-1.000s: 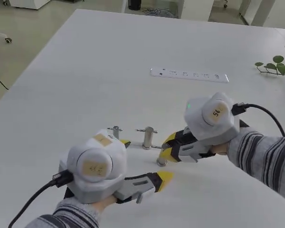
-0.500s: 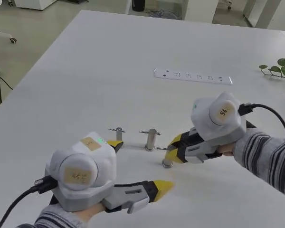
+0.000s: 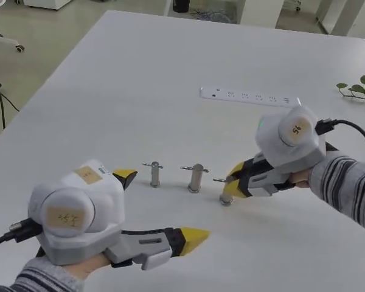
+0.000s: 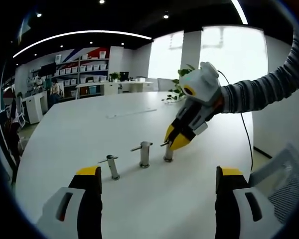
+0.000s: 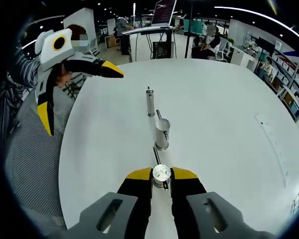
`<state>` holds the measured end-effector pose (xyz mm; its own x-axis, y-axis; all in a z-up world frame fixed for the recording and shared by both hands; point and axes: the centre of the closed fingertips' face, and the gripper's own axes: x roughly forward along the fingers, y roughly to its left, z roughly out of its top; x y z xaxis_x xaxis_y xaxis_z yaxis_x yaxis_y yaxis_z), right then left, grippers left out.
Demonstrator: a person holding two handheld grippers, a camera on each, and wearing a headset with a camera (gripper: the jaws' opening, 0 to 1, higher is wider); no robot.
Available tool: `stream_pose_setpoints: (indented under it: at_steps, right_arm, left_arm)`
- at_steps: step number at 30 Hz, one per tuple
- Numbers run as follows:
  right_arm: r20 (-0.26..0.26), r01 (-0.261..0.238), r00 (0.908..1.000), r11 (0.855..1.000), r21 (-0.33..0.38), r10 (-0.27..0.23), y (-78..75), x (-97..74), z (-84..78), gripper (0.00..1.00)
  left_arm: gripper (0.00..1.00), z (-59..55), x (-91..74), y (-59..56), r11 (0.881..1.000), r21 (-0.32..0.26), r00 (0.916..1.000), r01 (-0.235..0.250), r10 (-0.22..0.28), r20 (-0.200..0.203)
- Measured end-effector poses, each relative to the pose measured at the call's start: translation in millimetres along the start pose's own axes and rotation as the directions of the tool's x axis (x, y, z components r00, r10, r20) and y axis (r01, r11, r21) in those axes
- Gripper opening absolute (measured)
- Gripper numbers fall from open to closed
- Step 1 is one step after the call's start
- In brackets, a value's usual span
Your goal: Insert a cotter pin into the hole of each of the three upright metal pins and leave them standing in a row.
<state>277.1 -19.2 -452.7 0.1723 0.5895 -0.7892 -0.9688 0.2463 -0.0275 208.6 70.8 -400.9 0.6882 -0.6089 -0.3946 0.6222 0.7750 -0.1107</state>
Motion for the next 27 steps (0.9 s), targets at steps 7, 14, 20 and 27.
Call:
stream_pose_setpoints:
  at_steps: [7, 14, 20, 27]
  right_arm:
    - [-0.007, 0.007, 1.0000, 1.000, 0.005, -0.007, -5.6, -0.9, -0.7, 0.08]
    - [-0.014, 0.018, 0.9998, 1.000, 0.009, -0.017, -13.6, -2.7, -2.5, 0.08]
    - [-0.020, 0.002, 0.9998, 1.000, 0.000, -0.002, -15.5, -4.2, -5.2, 0.09]
    - [-0.009, -0.012, 0.9999, 1.000, 0.003, 0.012, -16.2, -4.3, -5.1, 0.09]
  left_arm:
    - [0.96, -3.0, -3.8, 4.7, 1.000, 0.010, 0.9998, -0.007, 0.007, -0.018]
    - [0.97, -7.9, -6.5, 8.3, 1.000, 0.001, 0.9993, -0.018, 0.018, -0.032]
    - [0.96, -7.4, -9.3, 12.2, 1.000, -0.015, 0.9994, -0.026, 0.025, -0.023]
    - [0.96, -7.3, -13.5, 20.5, 0.998, -0.044, 0.9989, -0.045, 0.044, -0.016]
